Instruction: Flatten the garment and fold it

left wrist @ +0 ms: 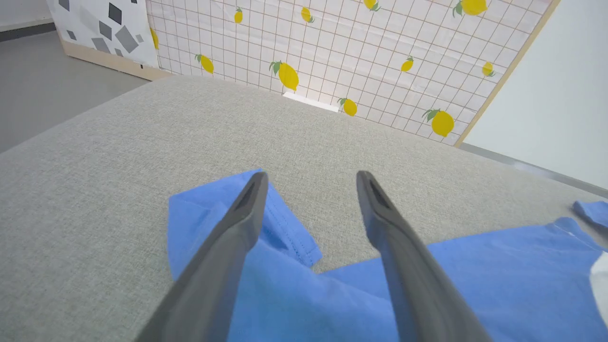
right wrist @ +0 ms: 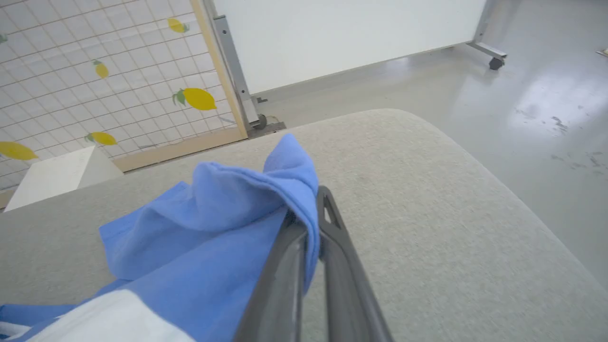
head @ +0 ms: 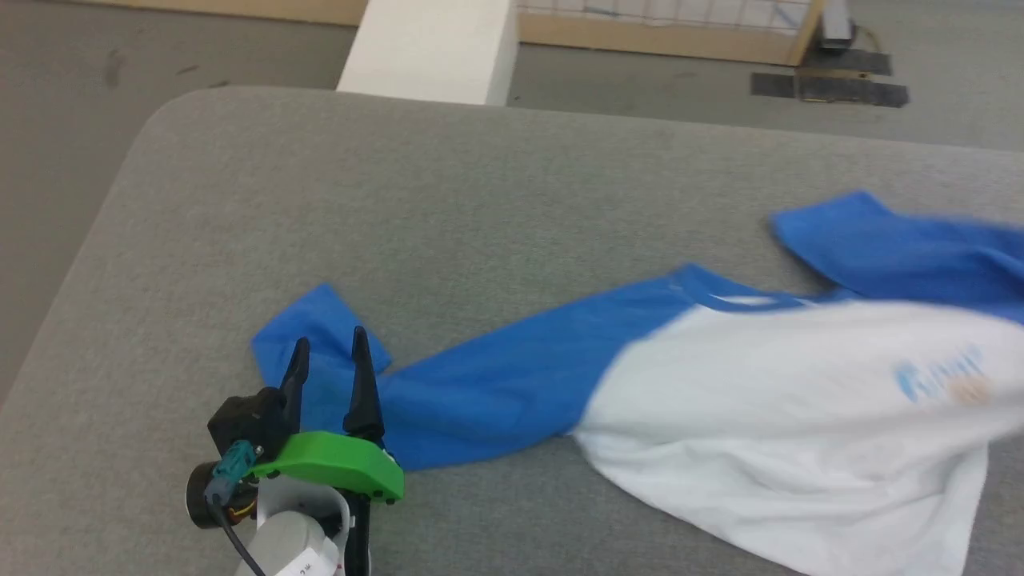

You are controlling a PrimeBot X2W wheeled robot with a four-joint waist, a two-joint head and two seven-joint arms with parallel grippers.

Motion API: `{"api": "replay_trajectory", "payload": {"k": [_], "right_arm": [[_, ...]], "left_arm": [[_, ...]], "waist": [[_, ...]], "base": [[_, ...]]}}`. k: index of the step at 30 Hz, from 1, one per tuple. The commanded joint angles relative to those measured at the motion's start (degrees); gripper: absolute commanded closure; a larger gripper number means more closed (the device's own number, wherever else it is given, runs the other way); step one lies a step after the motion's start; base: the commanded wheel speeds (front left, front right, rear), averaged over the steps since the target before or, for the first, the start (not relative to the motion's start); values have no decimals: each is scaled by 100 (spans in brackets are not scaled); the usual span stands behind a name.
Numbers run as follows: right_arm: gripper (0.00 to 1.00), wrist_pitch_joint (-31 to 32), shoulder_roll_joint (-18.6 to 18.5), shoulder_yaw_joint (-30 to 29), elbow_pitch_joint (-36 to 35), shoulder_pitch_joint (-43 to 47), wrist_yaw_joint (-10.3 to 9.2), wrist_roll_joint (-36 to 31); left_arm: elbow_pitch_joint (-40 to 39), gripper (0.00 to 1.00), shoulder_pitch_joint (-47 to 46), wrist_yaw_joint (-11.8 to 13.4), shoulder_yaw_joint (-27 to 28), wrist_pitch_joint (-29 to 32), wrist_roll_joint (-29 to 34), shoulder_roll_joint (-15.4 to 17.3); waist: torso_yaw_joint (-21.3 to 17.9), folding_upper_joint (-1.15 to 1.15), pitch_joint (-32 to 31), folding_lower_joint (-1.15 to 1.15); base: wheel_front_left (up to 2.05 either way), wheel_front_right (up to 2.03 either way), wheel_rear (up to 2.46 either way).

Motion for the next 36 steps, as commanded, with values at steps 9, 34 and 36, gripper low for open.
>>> {"api": "replay_trajectory", "payload": {"k": [9,34,36], "right_arm": [[27,115,108,-812,608,1136,-10,756],[0,-2288,110,3238,-367,2029,-10,844],[0,-2306,110,3327,-340,1985,-10,879]], "left_arm": [[0,0,39,-85,-94,38,103,129],[1285,0,-2189,-1008,-1731,3409,867,393],[1460,0,-2363,-1065,-1808,3754,881,431]], "waist": [[-771,0,-257,0],[-1817,0,286,0],[-1893,0,341,0]], "base": [[0,0,0],[0,0,0],[0,0,0]]}}
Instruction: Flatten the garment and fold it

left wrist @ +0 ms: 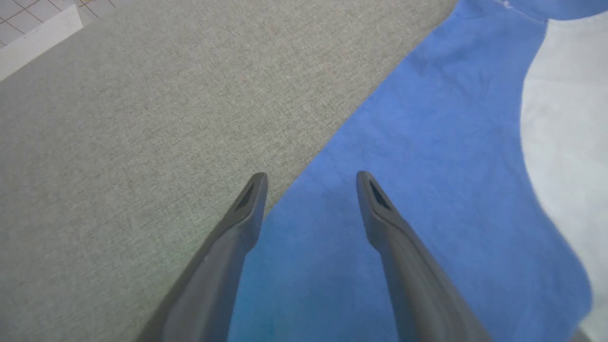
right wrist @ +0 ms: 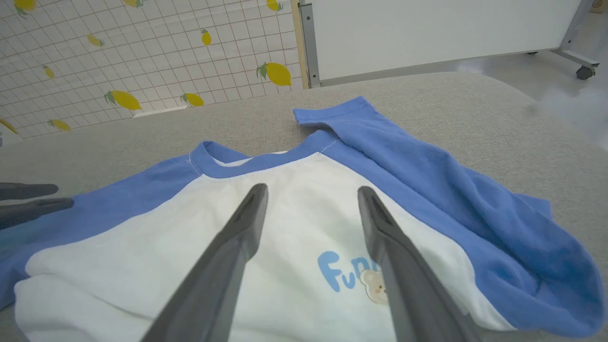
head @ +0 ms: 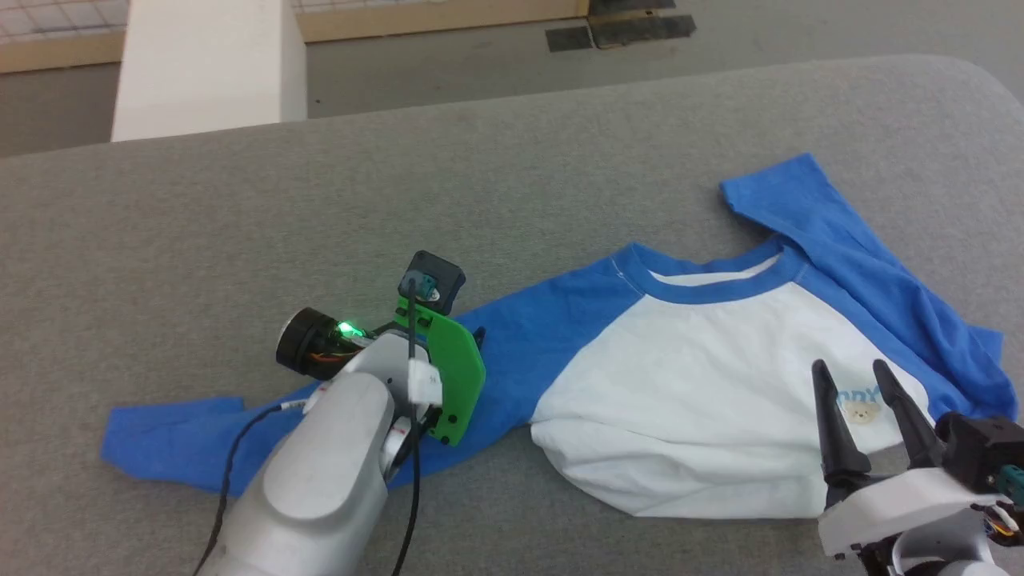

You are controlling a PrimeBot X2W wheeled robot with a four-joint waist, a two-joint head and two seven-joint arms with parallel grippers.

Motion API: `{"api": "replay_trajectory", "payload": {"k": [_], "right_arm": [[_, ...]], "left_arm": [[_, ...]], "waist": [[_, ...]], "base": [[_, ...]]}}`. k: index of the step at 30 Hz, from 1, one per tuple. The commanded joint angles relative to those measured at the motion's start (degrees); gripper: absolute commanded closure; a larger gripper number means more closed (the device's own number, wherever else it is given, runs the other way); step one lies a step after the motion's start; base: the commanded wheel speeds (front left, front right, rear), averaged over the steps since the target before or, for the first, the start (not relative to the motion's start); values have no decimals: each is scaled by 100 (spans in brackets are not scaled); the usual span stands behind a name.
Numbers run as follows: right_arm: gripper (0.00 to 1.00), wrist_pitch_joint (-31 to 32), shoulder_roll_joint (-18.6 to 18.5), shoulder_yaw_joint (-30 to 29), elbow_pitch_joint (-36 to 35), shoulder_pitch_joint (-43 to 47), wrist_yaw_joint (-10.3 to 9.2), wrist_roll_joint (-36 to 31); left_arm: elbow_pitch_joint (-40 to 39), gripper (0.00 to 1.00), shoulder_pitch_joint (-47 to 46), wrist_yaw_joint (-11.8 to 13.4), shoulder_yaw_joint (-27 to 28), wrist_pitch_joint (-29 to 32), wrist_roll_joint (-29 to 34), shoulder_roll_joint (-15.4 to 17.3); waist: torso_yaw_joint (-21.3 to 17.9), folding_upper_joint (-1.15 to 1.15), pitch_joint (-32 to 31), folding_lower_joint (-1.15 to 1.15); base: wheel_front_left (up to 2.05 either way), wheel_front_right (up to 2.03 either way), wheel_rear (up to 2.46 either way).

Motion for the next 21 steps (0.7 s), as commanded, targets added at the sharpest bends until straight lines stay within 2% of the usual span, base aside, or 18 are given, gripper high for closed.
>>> {"api": "replay_trajectory", "payload": {"k": [1,6,7,8,9,11,14,17,21], "right_arm": [[0,-24,-4,49,19,-112,-9,34],[0,-53,-4,146,85,-154,-9,62],[0,-53,-4,156,92,-160,-9,67],[0,-52,-4,160,93,-165,-9,68],[0,-52,-4,155,89,-166,-9,73],[0,-52,-4,125,68,-169,-9,85],[0,-56,-4,110,22,-175,-9,84],[0,-44,-4,98,-35,-178,-9,72],[0,21,-4,68,-92,-192,-9,14]], "left_arm": [[113,0,-153,-26,-38,220,6,60],[433,0,-270,-52,-136,974,-20,140],[476,33,-226,-76,-130,1138,-110,130],[487,76,-186,-95,-129,1235,-167,135],[475,100,-125,-121,-128,1318,-247,141],[364,100,-6,-145,-63,1237,-393,154],[138,100,229,-47,143,814,-542,210],[-152,100,558,248,524,238,-711,303],[-477,100,1052,607,1018,-182,-957,463]], "waist": [[-168,0,148,0],[-253,0,179,0],[-261,0,172,0],[-260,0,165,0],[-247,0,154,0],[-193,0,137,0],[-61,0,84,0],[127,0,4,0],[421,0,-99,0]], "base": [[0,0,0],[0,0,0],[0,0,0],[0,0,0],[0,0,0],[0,0,0],[0,0,0],[0,0,0],[0,0,0]]}}
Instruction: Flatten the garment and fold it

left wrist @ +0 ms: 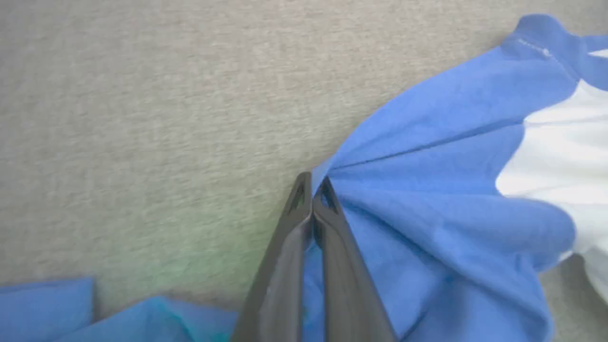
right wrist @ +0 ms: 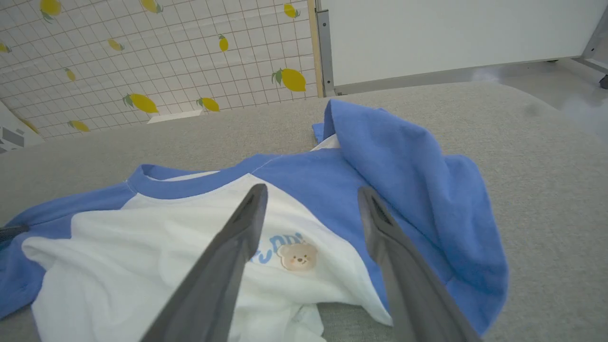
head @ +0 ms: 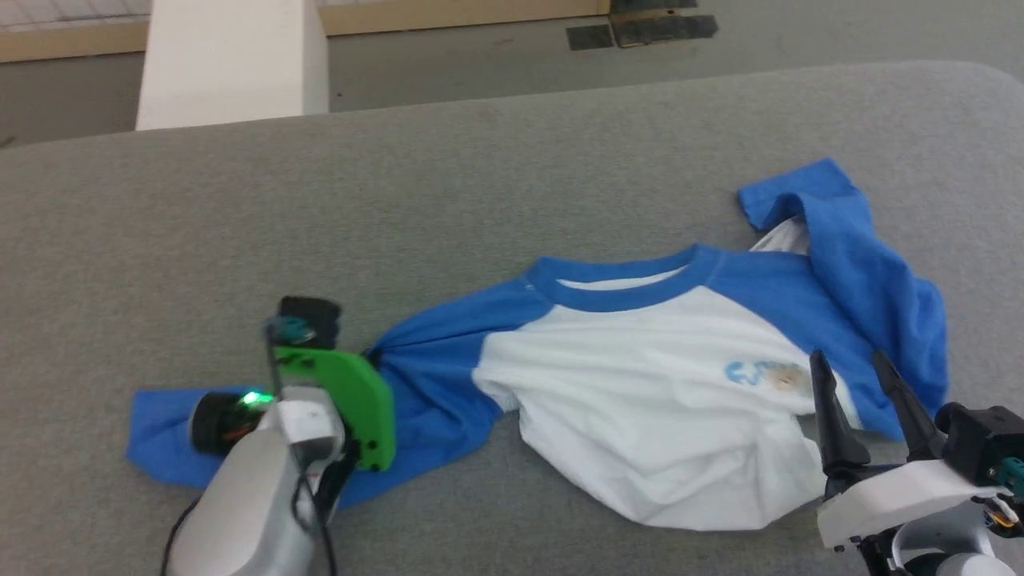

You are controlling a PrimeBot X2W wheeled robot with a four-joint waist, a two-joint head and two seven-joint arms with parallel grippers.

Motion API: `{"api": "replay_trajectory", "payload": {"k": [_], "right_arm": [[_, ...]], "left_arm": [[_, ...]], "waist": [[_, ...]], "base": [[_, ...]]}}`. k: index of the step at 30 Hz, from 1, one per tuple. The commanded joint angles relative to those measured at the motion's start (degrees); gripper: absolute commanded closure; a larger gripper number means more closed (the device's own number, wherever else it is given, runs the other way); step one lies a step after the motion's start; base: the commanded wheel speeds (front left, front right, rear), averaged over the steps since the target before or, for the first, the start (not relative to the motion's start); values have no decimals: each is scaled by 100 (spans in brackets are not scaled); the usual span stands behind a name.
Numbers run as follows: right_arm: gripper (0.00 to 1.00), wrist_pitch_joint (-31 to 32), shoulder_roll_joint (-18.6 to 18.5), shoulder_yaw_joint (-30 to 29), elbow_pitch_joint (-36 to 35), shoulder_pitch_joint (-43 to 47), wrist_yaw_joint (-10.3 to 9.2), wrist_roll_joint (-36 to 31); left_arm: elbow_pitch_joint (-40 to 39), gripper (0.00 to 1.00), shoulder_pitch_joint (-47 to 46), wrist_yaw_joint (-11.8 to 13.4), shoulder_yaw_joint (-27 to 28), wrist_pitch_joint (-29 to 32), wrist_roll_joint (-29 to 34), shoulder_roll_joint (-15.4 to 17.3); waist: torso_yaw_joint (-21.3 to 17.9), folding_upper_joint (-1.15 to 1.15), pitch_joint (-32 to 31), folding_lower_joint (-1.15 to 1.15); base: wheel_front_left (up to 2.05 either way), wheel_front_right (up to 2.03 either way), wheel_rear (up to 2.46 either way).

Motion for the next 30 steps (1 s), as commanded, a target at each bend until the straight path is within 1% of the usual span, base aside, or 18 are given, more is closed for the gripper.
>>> {"api": "replay_trajectory", "payload": {"k": [1,6,7,8,9,10,12,14,18,21,25,30], "right_arm": [[0,35,-3,-3,-51,-115,-9,-50],[0,192,-3,-63,-74,-221,-9,-180],[0,240,-3,-124,-60,-256,-9,-194],[0,279,-3,-177,-45,-291,-9,-200],[0,335,-3,-210,-25,-337,-9,-225],[0,376,-3,-243,-11,-379,-9,-243],[0,489,-3,-336,33,-520,-9,-312],[0,672,-3,-504,106,-702,-9,-396],[0,1210,-3,-1161,377,-1191,-9,-383],[0,1910,-3,-1795,786,-1516,-9,-316],[0,2616,-3,-2352,1186,-1724,-9,-360],[0,3039,-3,-2483,1448,-1801,-9,-351]], "left_arm": [[-49,100,247,137,151,-61,-84,137],[-292,100,696,458,518,-230,-250,260],[-325,69,770,505,565,-273,-276,260],[-342,59,826,531,596,-299,-307,249],[-368,21,883,546,617,-355,-324,241],[-408,0,915,539,635,-454,-341,221],[-508,0,969,504,694,-772,-403,135],[-636,0,1005,478,748,-1245,-412,28],[-797,0,1038,516,842,-2401,-265,-174],[-796,0,1030,504,778,-3108,-95,-302],[-831,0,951,446,704,-3492,110,-403],[-913,0,907,365,727,-3580,292,-483]], "waist": [[305,0,-138,0],[658,0,-186,0],[724,0,-190,0],[778,0,-192,0],[834,0,-194,0],[880,0,-191,0],[969,0,-176,0],[1054,0,-156,0],[1214,0,-108,0],[1329,0,-74,0],[1430,0,-17,0],[1429,0,50,0]], "base": [[0,0,0],[0,0,0],[0,0,0],[0,0,0],[0,0,0],[0,0,0],[0,0,0],[0,0,0],[0,0,0],[0,0,0],[0,0,0],[0,0,0]]}}
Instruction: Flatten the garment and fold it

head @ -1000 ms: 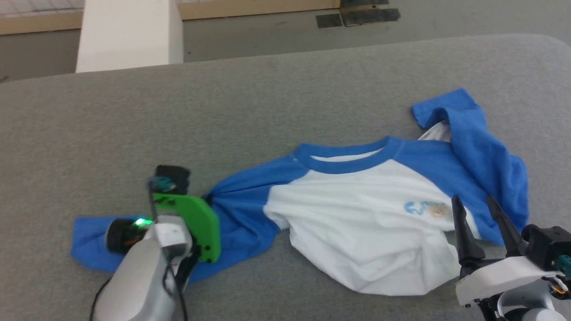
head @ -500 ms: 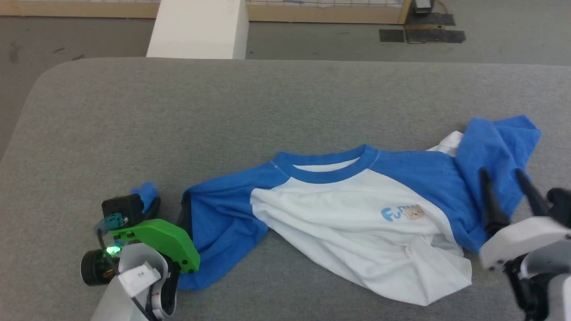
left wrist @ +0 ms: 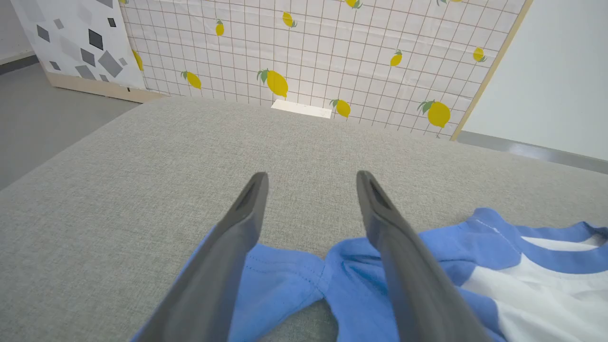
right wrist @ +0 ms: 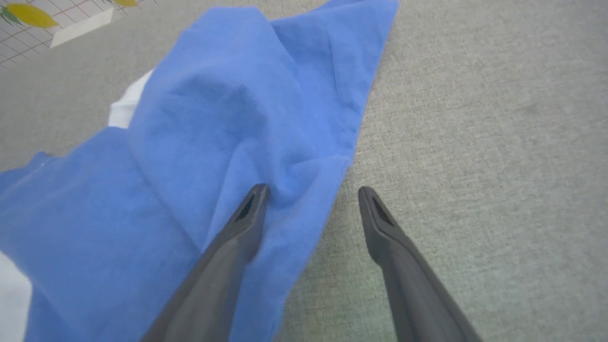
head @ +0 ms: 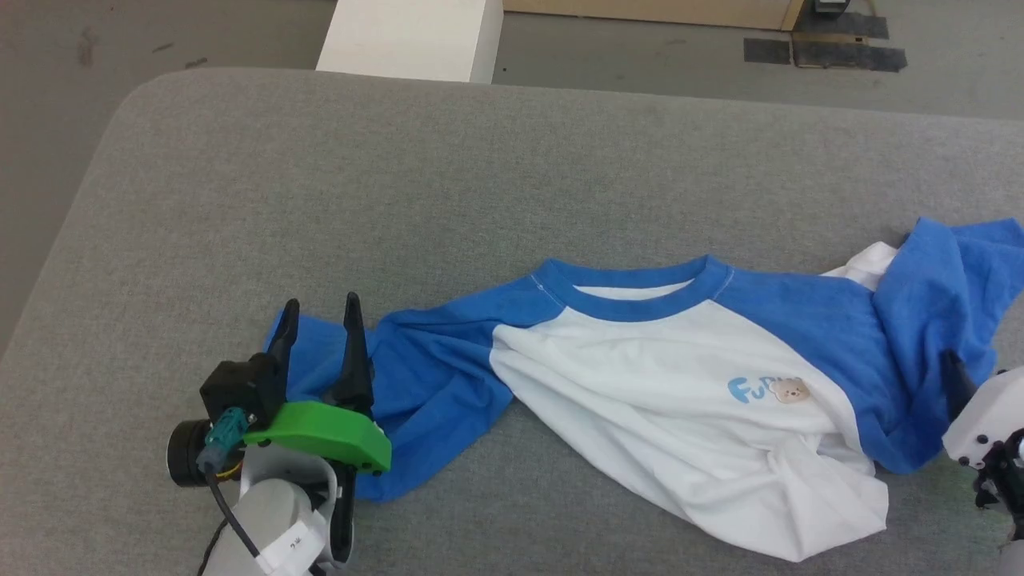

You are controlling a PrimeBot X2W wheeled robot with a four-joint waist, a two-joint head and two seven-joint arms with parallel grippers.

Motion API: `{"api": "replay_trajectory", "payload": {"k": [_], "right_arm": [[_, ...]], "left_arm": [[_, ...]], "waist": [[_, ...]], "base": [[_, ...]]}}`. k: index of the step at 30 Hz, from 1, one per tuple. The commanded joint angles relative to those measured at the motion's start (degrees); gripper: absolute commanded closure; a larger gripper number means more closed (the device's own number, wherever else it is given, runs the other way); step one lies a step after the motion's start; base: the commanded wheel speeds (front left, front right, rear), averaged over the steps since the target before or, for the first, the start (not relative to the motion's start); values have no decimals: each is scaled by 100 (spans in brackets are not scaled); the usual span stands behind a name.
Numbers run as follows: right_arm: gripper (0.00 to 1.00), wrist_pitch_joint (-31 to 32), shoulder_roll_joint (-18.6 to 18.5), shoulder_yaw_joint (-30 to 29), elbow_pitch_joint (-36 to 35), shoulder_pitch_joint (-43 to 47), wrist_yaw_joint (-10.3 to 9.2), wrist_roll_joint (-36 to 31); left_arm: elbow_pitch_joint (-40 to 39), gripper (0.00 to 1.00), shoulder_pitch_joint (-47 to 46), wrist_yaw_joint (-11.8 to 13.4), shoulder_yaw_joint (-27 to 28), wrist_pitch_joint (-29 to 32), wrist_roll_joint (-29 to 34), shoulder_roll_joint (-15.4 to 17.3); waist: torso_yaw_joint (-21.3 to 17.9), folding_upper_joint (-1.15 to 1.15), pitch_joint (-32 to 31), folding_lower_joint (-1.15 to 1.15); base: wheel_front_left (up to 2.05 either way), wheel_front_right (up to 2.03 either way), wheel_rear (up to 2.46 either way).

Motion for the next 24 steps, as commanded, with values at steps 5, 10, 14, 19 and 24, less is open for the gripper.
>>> {"api": "replay_trajectory", "payload": {"k": [5,10,14,19,24], "right_arm": [[100,180,-4,112,231,-169,-9,341],[100,45,-4,149,156,1,-9,546],[100,-116,-4,-198,-433,529,-9,169],[100,393,-4,-705,-1281,1602,-9,216],[100,1355,-4,-992,-1789,2586,-9,431]], "left_arm": [[-121,0,34,-81,146,-48,169,-52],[-103,0,187,-131,273,-49,255,-69],[-51,0,239,-180,298,-49,313,-100],[-6,0,370,-216,374,-49,343,-104],[4,0,495,-243,456,-50,352,-77]], "waist": [[-157,0,11,0],[-362,0,-106,0],[-431,0,-249,0],[-586,0,-404,0],[-775,0,-474,0]], "base": [[0,0,0],[0,0,0],[0,0,0],[0,0,0],[0,0,0]]}}
